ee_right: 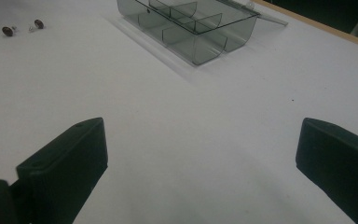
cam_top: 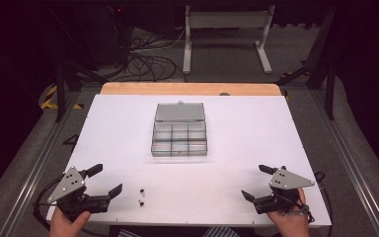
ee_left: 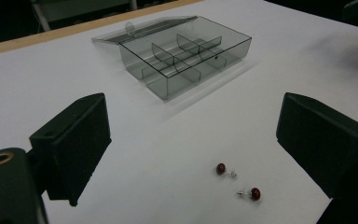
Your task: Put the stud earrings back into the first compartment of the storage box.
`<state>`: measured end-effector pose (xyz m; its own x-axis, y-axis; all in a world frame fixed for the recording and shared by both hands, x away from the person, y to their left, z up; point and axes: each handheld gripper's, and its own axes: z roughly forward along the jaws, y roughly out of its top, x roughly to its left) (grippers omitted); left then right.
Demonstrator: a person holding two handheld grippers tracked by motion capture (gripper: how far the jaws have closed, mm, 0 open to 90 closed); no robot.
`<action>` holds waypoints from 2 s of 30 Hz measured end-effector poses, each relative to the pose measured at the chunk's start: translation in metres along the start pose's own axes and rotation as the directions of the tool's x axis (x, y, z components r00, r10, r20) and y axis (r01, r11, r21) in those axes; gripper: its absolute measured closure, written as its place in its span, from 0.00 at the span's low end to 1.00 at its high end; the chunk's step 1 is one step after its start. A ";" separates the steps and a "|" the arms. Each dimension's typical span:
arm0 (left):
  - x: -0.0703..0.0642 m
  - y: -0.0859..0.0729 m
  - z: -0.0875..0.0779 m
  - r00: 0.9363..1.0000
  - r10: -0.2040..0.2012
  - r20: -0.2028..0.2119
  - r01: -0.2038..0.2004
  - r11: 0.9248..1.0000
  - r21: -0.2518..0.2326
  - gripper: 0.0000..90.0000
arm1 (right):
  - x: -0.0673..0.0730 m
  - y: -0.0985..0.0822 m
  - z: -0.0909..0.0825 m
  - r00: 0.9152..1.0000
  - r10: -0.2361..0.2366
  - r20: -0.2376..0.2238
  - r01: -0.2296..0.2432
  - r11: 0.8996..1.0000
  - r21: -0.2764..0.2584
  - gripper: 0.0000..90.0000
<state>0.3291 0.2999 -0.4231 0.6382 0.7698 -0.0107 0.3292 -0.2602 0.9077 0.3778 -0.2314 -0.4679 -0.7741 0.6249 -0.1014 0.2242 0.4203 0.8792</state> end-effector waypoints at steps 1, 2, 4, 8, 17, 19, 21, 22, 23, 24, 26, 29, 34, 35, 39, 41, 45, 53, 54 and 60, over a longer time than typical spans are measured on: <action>0.000 0.001 0.000 1.000 0.003 0.005 -0.003 1.000 0.005 0.12 | 0.000 0.000 0.000 1.000 0.002 -0.002 -0.002 1.000 0.002 0.03; -0.001 0.004 0.002 1.000 0.010 0.006 -0.010 1.000 0.011 0.12 | 0.000 0.000 0.000 1.000 0.000 -0.003 0.000 1.000 0.001 0.03; -0.002 0.006 0.004 1.000 0.012 0.009 -0.012 1.000 0.019 0.12 | 0.000 0.000 0.001 1.000 -0.004 -0.004 0.004 1.000 -0.001 0.03; -0.005 0.010 0.007 1.000 0.013 0.021 -0.013 1.000 0.026 0.12 | 0.000 0.000 0.001 1.000 -0.002 -0.010 0.002 1.000 0.007 0.03; -0.014 0.020 0.022 0.998 0.037 0.051 -0.040 0.998 0.045 0.12 | 0.000 0.000 0.002 1.000 -0.006 -0.021 0.006 1.000 0.010 0.03; -0.016 0.022 0.026 0.998 0.046 0.053 -0.048 0.998 0.049 0.12 | 0.000 -0.001 0.002 1.000 -0.007 -0.022 0.007 1.000 0.010 0.03; -0.017 0.024 0.029 0.997 0.053 0.056 -0.055 0.997 0.053 0.12 | 0.000 -0.001 0.002 1.000 -0.005 -0.024 0.005 1.000 0.007 0.03; -0.017 0.024 0.029 0.997 0.053 0.056 -0.055 0.997 0.053 0.12 | 0.000 -0.001 0.002 1.000 -0.005 -0.024 0.005 1.000 0.007 0.03; -0.019 0.024 0.031 0.997 0.051 0.060 -0.054 0.997 0.054 0.12 | 0.000 -0.001 0.002 1.000 -0.005 -0.026 0.005 1.000 0.007 0.03; -0.020 0.026 0.033 0.996 0.056 0.066 -0.060 0.997 0.056 0.12 | 0.000 -0.001 0.002 1.000 -0.007 -0.028 0.007 1.000 0.007 0.03; -0.022 0.027 0.036 0.995 0.058 0.076 -0.063 0.996 0.062 0.12 | 0.000 -0.001 0.002 1.000 -0.008 -0.029 0.008 1.000 0.007 0.03; -0.025 0.029 0.041 0.995 0.061 0.080 -0.067 0.996 0.066 0.12 | 0.000 -0.001 0.002 0.999 -0.006 -0.032 0.006 1.000 0.008 0.03; -0.028 0.031 0.048 0.993 0.066 0.096 -0.074 0.994 0.079 0.12 | 0.000 -0.001 0.002 0.999 -0.006 -0.035 0.006 1.000 0.008 0.03; -0.031 0.031 0.052 0.992 0.077 0.102 -0.086 0.992 0.090 0.12 | 0.000 -0.001 0.002 0.999 -0.008 -0.036 0.008 1.000 0.008 0.03; -0.034 0.031 0.057 0.991 0.076 0.114 -0.088 0.991 0.101 0.12 | -0.001 -0.001 0.003 0.999 -0.005 -0.040 0.005 1.000 0.009 0.03; -0.035 0.030 0.060 0.990 0.077 0.118 -0.091 0.990 0.111 0.12 | 0.000 -0.001 0.003 0.999 -0.008 -0.042 0.008 1.000 0.008 0.03; -0.033 0.029 0.062 0.990 0.053 0.128 -0.071 0.987 0.144 0.14 | 0.000 -0.001 0.003 0.999 -0.005 -0.044 0.005 1.000 0.009 0.03; -0.026 0.028 0.063 0.990 0.068 0.127 -0.093 0.976 0.198 0.21 | 0.000 -0.001 0.003 0.999 -0.008 -0.048 0.008 1.000 0.012 0.03; -0.026 0.028 0.063 0.990 0.068 0.127 -0.093 0.976 0.198 0.22 | 0.000 -0.001 0.003 0.999 -0.005 -0.048 0.006 1.000 0.013 0.03; -0.016 0.026 0.071 0.982 0.037 0.185 -0.093 0.948 0.305 0.30 | 0.001 -0.002 0.004 0.998 -0.006 -0.057 0.007 1.000 0.018 0.04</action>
<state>0.3770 0.2392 -0.4298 0.7676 0.6385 -0.0550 0.4648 -0.4957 0.7336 0.3792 -0.2287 -0.4713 -0.8077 0.5841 -0.0800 0.2293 0.4362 0.8701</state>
